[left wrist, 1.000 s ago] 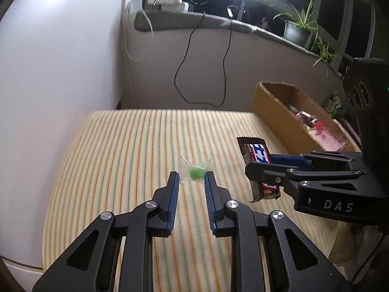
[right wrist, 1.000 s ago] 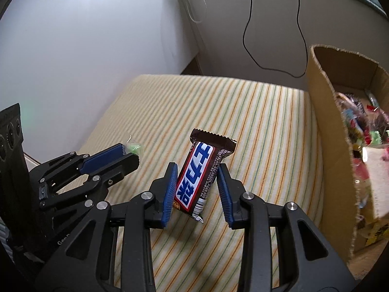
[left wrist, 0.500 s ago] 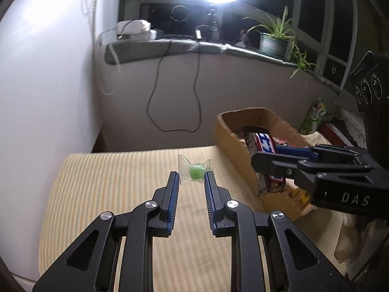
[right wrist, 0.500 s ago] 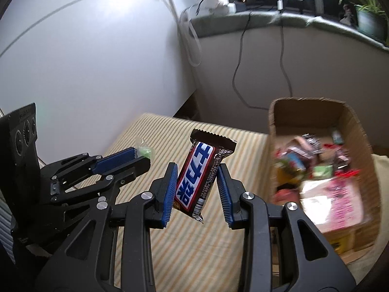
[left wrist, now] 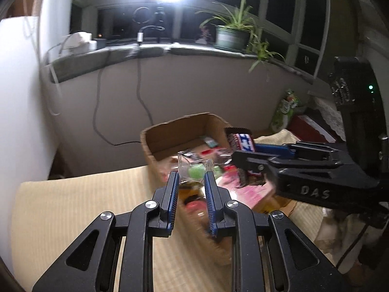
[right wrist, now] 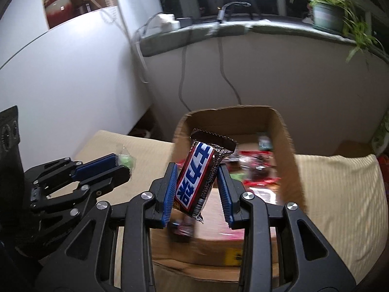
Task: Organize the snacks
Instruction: 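Carry the chocolate bar with the right gripper over the box while the left carries the green candy, then open both grippers to release the chocolate bar and green candy into the box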
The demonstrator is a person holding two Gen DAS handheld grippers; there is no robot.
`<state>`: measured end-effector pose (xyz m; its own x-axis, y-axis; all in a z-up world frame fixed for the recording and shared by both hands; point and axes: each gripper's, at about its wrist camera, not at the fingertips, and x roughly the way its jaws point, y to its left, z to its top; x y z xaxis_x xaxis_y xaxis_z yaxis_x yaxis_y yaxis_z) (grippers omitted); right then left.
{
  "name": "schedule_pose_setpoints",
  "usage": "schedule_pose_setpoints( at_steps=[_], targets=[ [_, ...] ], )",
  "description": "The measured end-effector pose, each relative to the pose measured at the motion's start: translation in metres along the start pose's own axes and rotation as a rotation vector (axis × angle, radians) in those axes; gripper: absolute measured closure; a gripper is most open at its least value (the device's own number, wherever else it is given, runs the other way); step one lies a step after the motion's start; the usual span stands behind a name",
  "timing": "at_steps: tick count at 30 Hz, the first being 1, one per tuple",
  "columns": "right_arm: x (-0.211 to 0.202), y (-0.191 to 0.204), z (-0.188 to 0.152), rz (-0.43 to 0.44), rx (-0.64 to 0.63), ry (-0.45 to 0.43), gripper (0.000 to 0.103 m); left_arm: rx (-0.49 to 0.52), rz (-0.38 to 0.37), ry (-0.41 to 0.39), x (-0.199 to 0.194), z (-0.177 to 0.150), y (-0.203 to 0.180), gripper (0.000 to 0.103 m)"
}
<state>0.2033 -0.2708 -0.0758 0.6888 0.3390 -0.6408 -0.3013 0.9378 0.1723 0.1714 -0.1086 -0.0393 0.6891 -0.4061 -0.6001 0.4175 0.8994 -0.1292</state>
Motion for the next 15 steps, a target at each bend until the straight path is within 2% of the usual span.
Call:
schedule_pose_setpoints(
  at_steps=[6, 12, 15],
  targets=[
    [0.002, -0.022, -0.004, -0.02, 0.019, 0.013, 0.068, 0.016, -0.024, 0.016, 0.015, 0.005, -0.02, 0.083],
    [-0.002, -0.035, -0.006, -0.038, 0.038, -0.002, 0.068, 0.017, -0.019, 0.022, 0.021, 0.01, -0.024, 0.08],
    [-0.006, -0.038, -0.006, -0.047, 0.042, -0.007, 0.062, 0.021, -0.012, 0.021, 0.02, 0.009, -0.025, 0.08]
  ],
)
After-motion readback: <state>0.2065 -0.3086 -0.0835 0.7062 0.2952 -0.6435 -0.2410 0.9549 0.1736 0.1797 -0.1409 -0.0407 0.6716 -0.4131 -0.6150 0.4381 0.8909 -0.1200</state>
